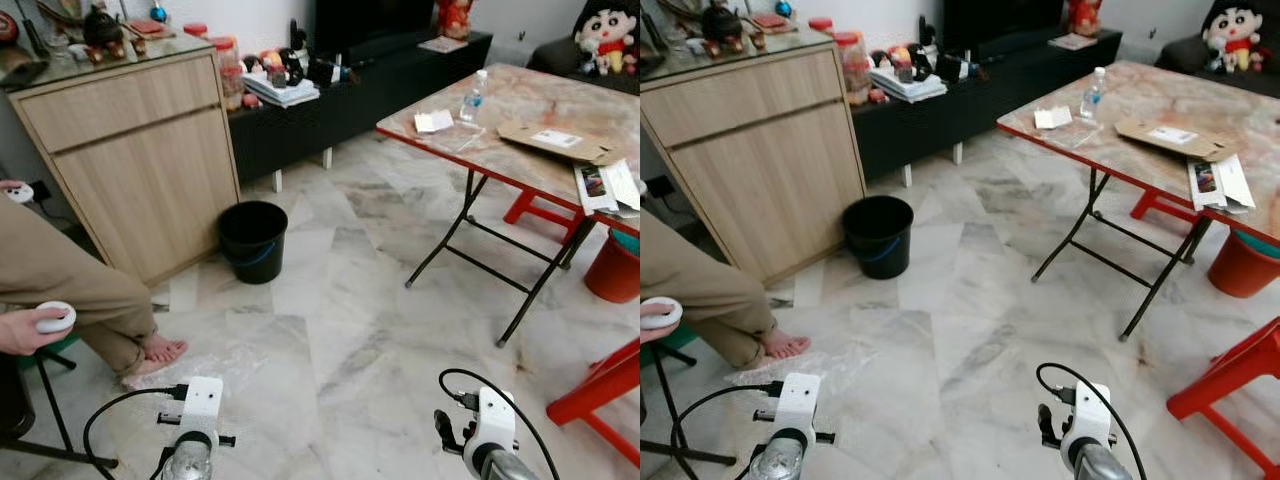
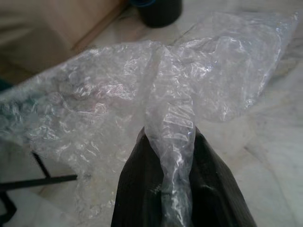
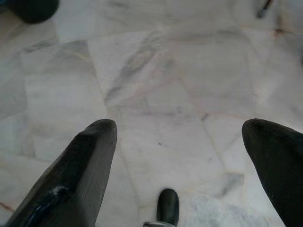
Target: Picking trash to rubbish bin
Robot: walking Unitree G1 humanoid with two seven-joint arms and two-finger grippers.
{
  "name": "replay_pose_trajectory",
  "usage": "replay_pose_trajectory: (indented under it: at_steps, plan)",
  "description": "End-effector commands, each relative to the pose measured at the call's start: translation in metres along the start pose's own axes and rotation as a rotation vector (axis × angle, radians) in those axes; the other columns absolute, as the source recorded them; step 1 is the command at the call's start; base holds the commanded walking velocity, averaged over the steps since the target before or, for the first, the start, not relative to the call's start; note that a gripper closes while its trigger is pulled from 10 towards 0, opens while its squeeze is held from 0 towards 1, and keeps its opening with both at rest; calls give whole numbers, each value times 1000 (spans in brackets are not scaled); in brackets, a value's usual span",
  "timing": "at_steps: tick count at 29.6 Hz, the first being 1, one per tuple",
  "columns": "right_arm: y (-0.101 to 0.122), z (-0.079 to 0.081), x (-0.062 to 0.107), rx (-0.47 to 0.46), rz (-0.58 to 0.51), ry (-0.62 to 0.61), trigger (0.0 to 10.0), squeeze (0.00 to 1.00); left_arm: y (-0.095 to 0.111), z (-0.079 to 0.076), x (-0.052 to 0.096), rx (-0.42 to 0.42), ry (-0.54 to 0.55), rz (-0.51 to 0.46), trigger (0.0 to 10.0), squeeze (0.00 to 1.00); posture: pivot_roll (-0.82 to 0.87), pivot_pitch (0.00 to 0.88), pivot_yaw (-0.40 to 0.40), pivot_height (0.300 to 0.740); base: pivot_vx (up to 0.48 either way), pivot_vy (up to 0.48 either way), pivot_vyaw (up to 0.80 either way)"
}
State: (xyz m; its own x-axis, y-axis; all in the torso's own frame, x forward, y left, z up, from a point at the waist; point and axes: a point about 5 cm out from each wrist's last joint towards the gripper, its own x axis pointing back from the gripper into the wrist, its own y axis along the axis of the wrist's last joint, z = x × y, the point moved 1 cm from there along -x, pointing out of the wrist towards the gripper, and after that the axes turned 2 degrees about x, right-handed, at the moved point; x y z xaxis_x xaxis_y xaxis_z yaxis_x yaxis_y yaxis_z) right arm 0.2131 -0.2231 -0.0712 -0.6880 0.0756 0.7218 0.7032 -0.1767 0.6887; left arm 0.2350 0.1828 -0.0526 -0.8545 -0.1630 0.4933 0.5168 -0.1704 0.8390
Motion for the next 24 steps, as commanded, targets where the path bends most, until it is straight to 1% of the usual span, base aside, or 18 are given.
replay_pose_trajectory:
  at_steps: [1,14,18,21,24]
  plan:
    - [2,-4,0,-3,-6,-12,10000,0,4,-1,-1,-2,2,-15,10000,0,-4,13,-40,740,0,0,0]
    - [3,-4,0,-5,-10,-9,10000,0,6,0,-2,1,15,-24,10000,0,-2,22,-48,740,318,0,0]
    - [5,-5,0,29,-19,-16,10000,0,8,1,-3,4,21,-32,10000,0,0,27,-54,740,373,0,0]
    - [6,-6,0,29,-23,-22,10000,0,9,1,-4,4,23,-35,10000,0,0,29,-54,740,393,0,588]
    - [6,-8,0,5,-21,-34,10000,0,10,1,-4,3,23,-37,10000,0,0,31,-54,740,394,0,0]
